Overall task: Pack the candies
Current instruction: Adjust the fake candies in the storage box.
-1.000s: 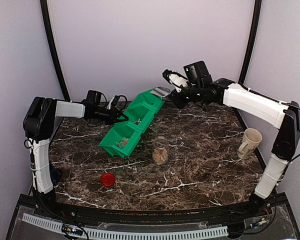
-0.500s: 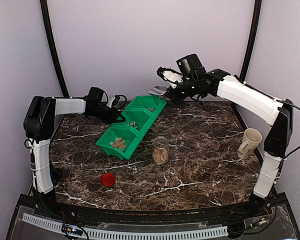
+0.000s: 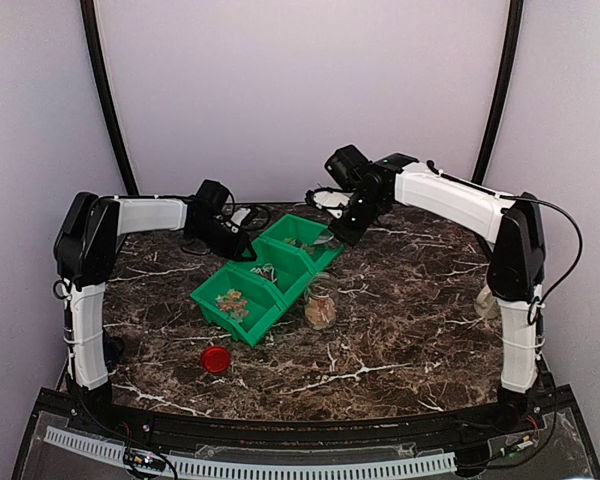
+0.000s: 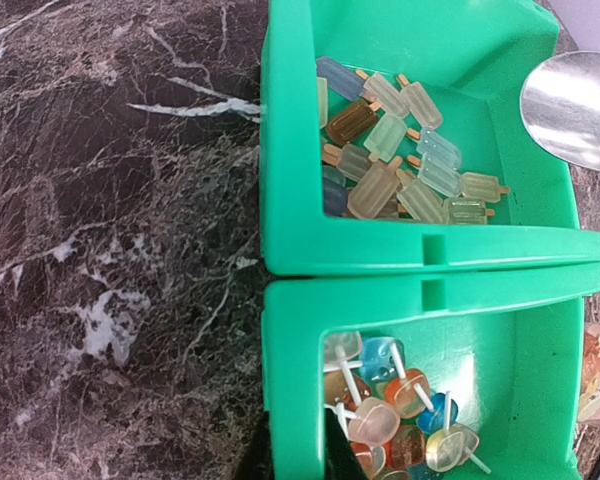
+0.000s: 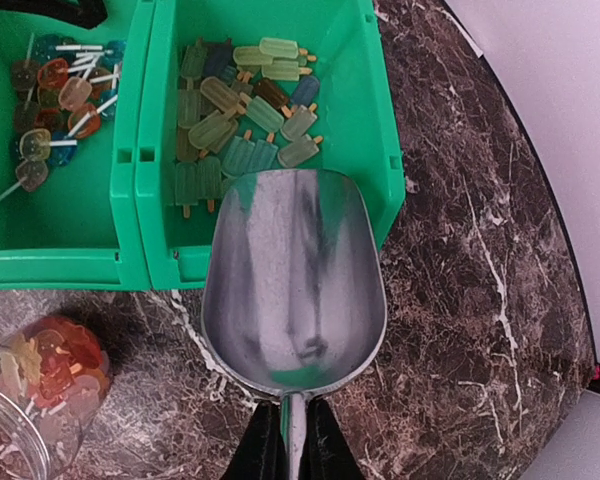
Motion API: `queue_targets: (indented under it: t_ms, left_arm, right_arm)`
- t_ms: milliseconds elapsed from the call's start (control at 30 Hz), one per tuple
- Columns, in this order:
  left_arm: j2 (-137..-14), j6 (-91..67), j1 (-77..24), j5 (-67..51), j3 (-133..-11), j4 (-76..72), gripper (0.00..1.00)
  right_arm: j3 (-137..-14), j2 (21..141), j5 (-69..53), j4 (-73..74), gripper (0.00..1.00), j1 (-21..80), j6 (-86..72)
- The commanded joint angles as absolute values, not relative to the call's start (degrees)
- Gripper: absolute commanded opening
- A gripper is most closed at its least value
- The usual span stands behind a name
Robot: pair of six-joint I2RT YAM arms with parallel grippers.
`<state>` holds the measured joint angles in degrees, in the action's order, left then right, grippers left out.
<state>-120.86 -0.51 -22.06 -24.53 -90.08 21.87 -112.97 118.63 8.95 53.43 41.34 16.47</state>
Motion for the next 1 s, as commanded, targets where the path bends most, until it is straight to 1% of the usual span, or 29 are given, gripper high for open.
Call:
queue_targets:
  t_ms: [0,133,267,600,733,967]
  left_arm:
    - [-114.46,0.76,-22.38,-24.35,-93.43,21.45,0.0]
    - [-113.9,0.95,-22.52,-23.69,-93.21,20.83,0.0]
    - [-113.13,1.22,-22.66,-23.13,-92.64,19.21,0.0]
    - [-112.68,3.11,-23.29,-22.75,-92.71,16.51,0.0]
    - [-112.54,4.28,-24.12,-21.53,-92.73,15.72,0.0]
    - [-112.01,4.75,-24.83,-21.54,-92.09,14.43,0.0]
  right_arm:
    - [-116.25,119.91,11.5,56.8,0.0,42.26,17.48]
    - [-116.74,121.86,12.82,57.81,0.0,42.28,18.3]
    - [-117.66,124.02,11.14,58.2,0.0,42.28,19.37]
    - [-124.72,131.55,8.92,60.34,0.0,42.23,21.96]
    - [-124.98,134.05,8.5,61.14,0.0,42.1,22.39]
    - [-125.2,139.12,4.22,59.8,0.0,40.94,22.15]
